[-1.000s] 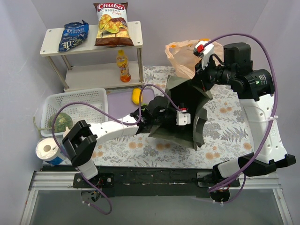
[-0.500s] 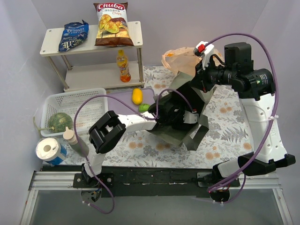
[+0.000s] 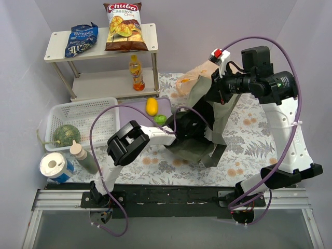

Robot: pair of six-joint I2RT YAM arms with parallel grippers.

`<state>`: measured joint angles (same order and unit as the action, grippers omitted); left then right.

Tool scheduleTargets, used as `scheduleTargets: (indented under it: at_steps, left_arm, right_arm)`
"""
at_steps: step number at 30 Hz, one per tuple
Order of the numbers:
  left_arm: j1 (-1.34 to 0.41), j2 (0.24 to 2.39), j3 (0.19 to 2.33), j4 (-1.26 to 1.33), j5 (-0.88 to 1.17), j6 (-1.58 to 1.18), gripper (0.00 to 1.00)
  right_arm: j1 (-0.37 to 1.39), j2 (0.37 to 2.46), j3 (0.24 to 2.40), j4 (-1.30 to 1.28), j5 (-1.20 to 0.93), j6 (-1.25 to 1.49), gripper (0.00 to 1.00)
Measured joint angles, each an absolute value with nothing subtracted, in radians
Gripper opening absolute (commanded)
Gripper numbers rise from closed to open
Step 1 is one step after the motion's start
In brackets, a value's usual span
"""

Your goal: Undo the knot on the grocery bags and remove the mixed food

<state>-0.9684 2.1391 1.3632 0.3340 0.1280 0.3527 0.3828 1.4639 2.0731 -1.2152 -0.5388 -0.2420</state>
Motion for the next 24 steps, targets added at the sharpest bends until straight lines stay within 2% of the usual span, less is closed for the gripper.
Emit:
scheduleTargets:
  at_steps: [3,5,7,8,10,11,13,18,24]
  left_arm:
    - [-0.962,2.166,1.368,0.376,0.144,0.388,0.98]
    - [-0.96,2.2,1.395,0.39,0.157,0.413,0.91]
    - [-0.957,2.234,1.432,0.394,0.173,0.436,0.79]
    - [-0.957,2.249,1.447,0.396,0.18,0.445,0.65]
    - [-0.955,2.26,1.456,0.393,0.191,0.453,0.56]
    - [-0.953,2.261,1.456,0.379,0.2,0.461,0.47]
    - [-0.952,2.261,1.456,0.373,0.202,0.467,0.4]
    - [-0.951,2.243,1.455,0.368,0.167,0.477,0.0]
    - [-0.945,2.192,1.354,0.375,0.139,0.404,0.0]
  right_arm:
    - [0.384,1.464,2.073,-1.234,-0.545,-0.239,0.01]
    - [0.385,1.465,2.073,-1.243,-0.545,-0.239,0.01]
    - [0.384,1.468,2.073,-1.259,-0.541,-0.239,0.01]
    - [0.384,1.472,2.074,-1.263,-0.542,-0.239,0.01]
    - [0.384,1.477,2.076,-1.267,-0.543,-0.239,0.01]
    - [0.384,1.478,2.077,-1.267,-0.543,-0.239,0.01]
    - [0.384,1.479,2.078,-1.265,-0.54,-0.239,0.01]
    - [0.376,1.478,2.075,-1.252,-0.504,-0.24,0.01]
    - [0.344,1.474,2.065,-1.232,-0.529,-0.238,0.01]
